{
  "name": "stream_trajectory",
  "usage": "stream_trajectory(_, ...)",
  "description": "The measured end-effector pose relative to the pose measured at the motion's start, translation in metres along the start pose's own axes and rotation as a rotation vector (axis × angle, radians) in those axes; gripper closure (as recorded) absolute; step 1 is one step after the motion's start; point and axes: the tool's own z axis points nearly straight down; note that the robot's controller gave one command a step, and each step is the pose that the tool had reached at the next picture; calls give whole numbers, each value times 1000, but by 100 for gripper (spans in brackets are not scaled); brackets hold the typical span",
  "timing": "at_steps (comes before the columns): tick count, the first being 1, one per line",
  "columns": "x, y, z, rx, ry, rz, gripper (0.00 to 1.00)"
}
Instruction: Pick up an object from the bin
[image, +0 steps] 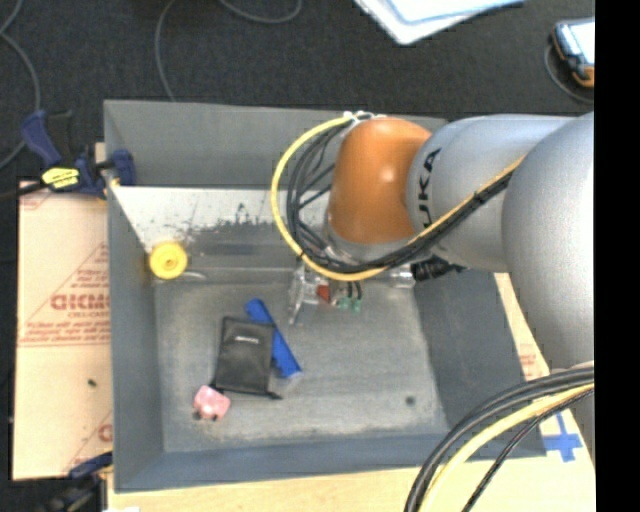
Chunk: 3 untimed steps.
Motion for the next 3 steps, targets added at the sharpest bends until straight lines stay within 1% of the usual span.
stream_trajectory(1,3,-6,32,4,14,29,100)
stream_trajectory(2,33,63,22,1,3,174,0)
stream_trajectory(3,40,78,20,0,1,196,0)
